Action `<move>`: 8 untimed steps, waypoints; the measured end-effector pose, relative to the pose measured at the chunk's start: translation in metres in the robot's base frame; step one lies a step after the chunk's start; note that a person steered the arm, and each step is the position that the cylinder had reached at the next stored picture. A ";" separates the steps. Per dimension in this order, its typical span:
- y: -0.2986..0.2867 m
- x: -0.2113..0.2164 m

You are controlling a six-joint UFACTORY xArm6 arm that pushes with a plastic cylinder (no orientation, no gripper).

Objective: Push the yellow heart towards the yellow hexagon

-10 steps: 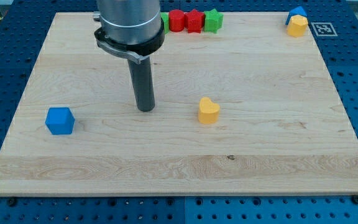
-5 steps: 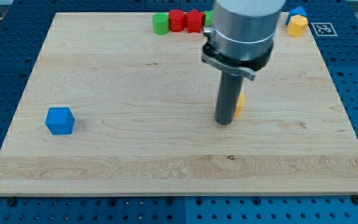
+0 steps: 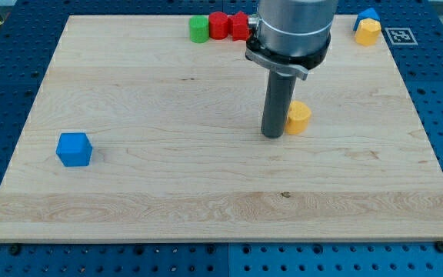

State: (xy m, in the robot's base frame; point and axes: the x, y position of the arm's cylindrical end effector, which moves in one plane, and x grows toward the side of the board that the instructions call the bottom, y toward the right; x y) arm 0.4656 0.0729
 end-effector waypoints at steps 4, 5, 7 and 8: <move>0.099 -0.002; 0.119 -0.002; 0.140 -0.004; 0.125 -0.006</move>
State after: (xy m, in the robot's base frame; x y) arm 0.4593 0.1976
